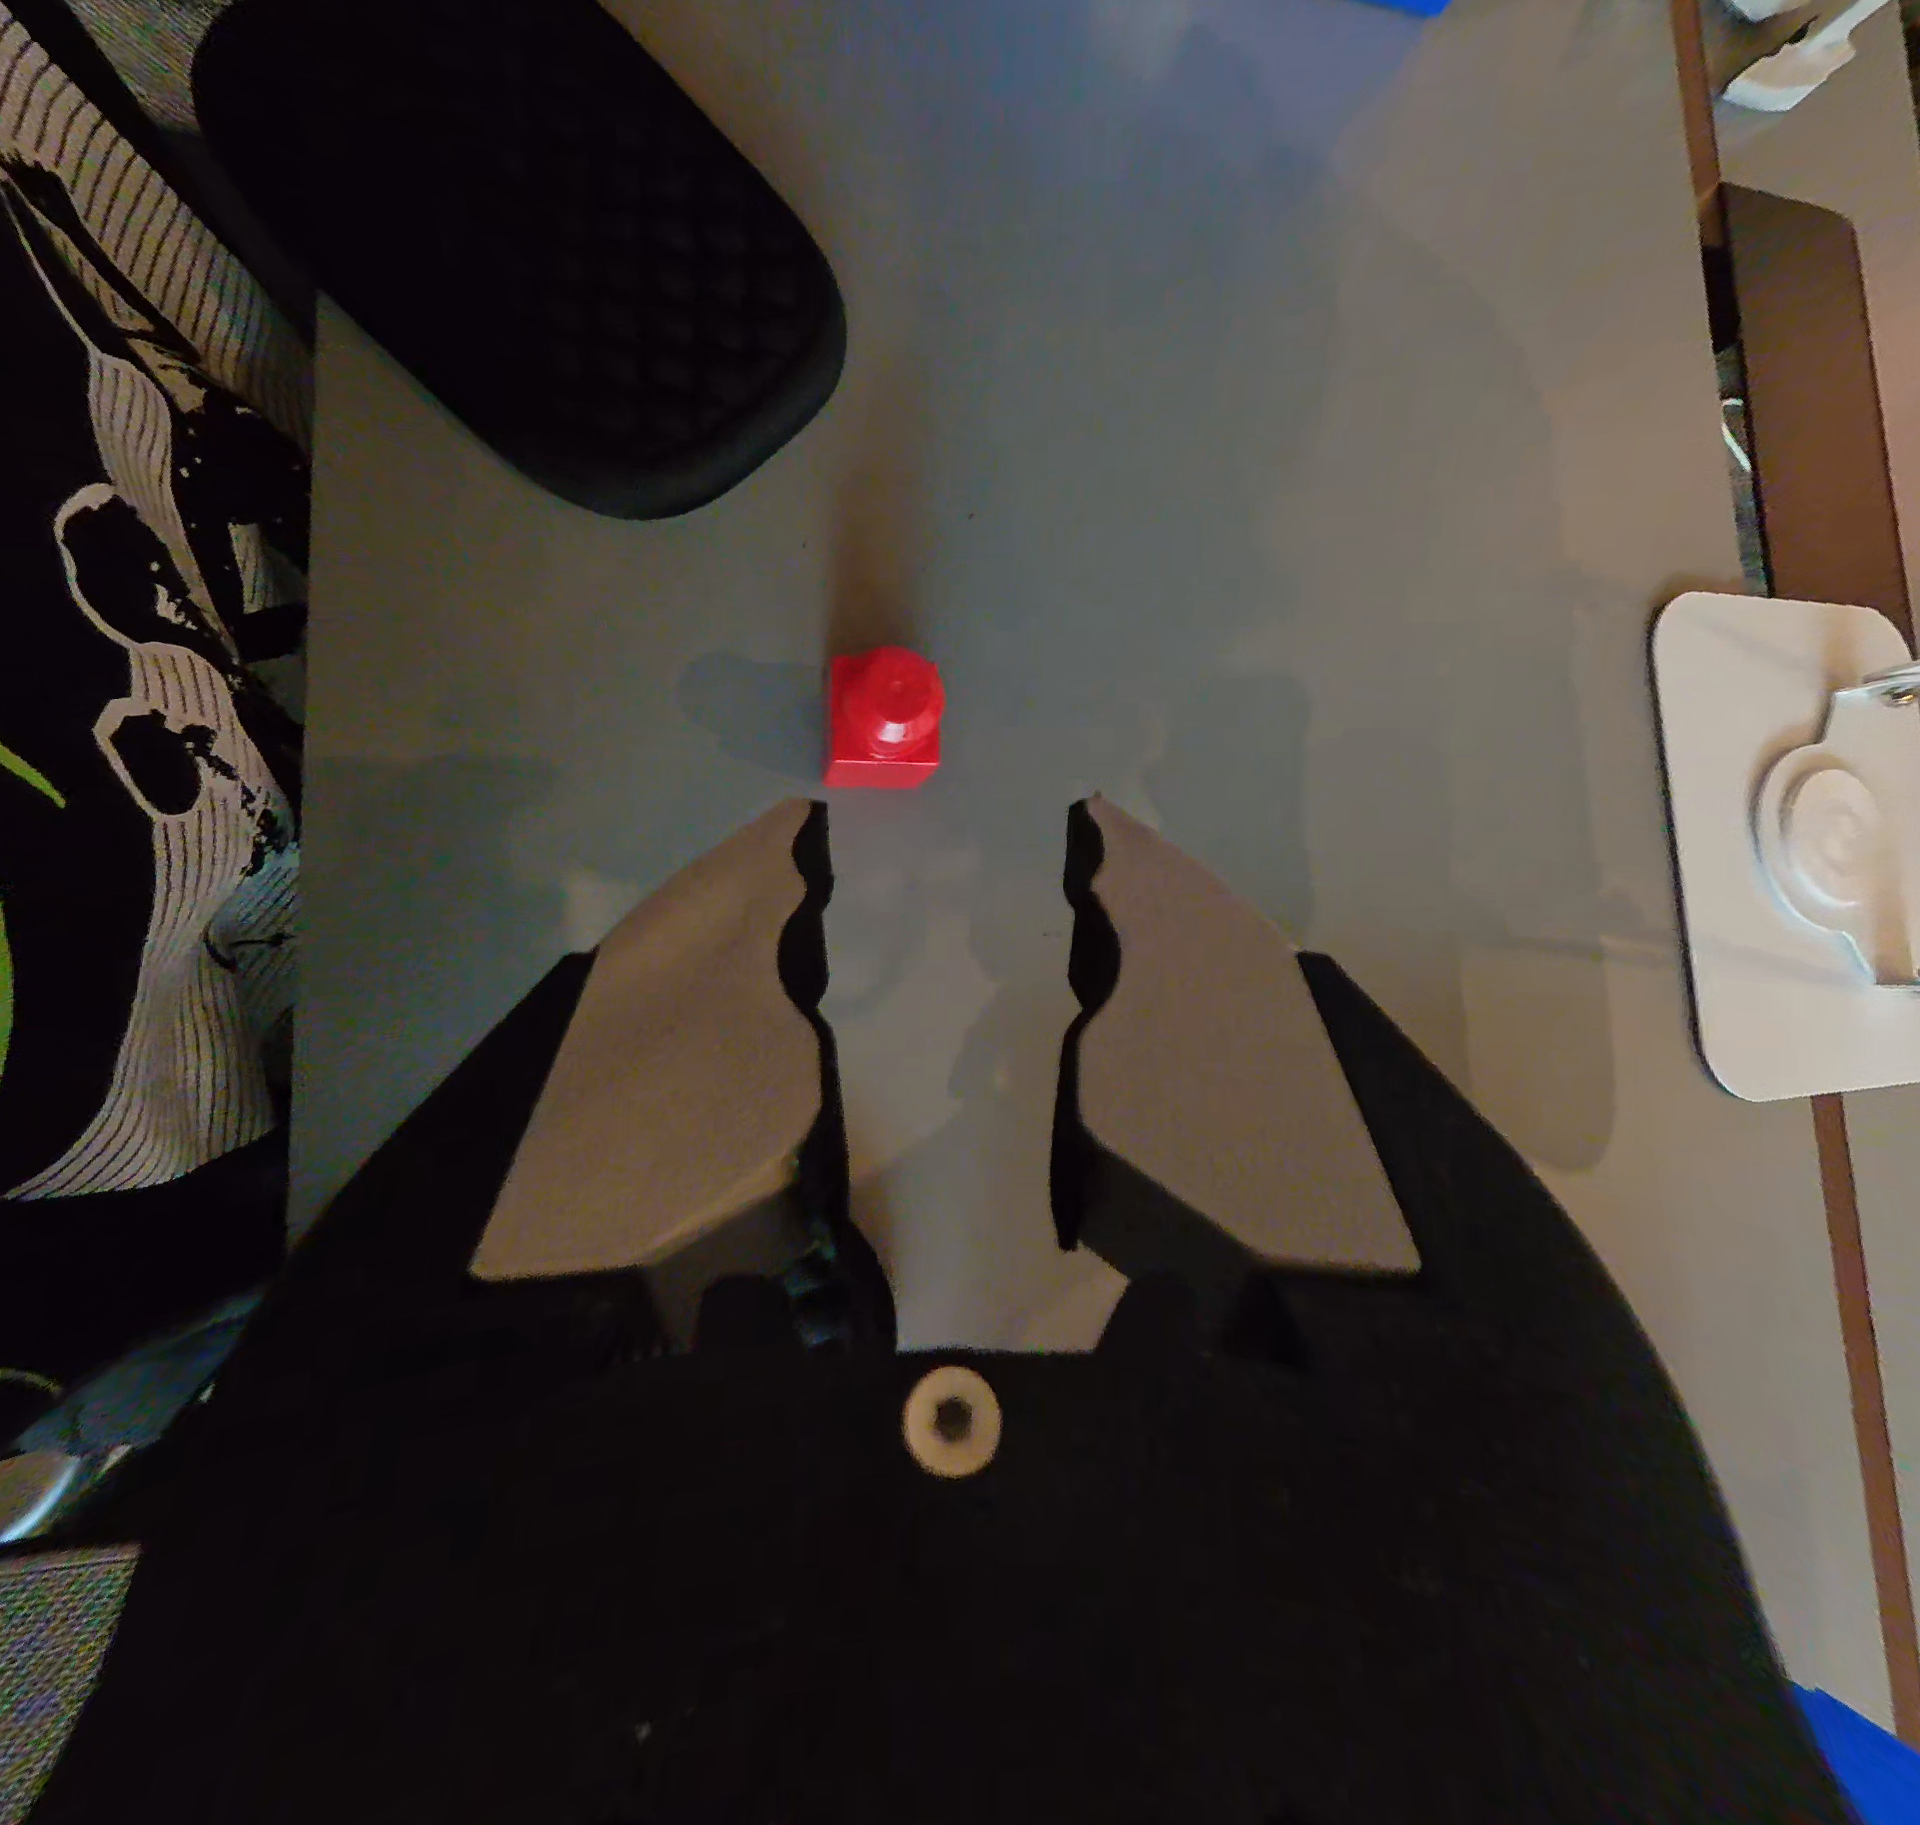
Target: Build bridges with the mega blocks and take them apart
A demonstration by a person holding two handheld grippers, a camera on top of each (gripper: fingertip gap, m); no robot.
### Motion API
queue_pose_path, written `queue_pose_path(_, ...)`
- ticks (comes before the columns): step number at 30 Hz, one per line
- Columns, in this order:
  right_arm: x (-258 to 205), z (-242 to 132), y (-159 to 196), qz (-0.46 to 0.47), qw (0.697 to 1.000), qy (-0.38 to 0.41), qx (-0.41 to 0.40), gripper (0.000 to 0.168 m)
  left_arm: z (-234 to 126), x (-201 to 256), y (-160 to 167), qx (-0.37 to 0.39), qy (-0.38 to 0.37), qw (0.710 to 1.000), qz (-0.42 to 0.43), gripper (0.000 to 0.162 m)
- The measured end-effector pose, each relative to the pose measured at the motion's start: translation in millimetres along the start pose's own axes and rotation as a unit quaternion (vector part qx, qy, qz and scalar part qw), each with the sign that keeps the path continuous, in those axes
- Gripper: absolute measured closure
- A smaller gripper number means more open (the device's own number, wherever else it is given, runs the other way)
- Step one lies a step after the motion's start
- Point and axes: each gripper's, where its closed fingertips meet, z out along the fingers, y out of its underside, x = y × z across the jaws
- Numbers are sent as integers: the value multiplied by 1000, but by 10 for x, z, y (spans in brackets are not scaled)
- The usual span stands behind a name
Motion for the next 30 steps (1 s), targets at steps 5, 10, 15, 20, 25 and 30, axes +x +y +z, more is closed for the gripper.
queue_pose_path(5,11,-7,-38,-5,1000,2,5,125,31,15,48,-24,-9,1000,10,108)
queue_pose_path(10,-10,5,-82,-14,1000,-1,5,125,126,45,79,-54,-17,998,9,117)
queue_pose_path(15,-24,21,-117,-22,1000,-3,7,125,61,-21,4,-36,-67,997,1,119)
queue_pose_path(20,-31,40,-163,-34,999,-5,5,126,-283,-31,-281,20,-132,991,-13,120)
queue_pose_path(25,-56,42,-282,-52,999,-5,14,127,-786,-11,-635,76,-200,977,-5,120)
queue_pose_path(30,-83,28,-405,-69,997,-1,25,127,-1156,231,-1068,147,-207,967,28,120)
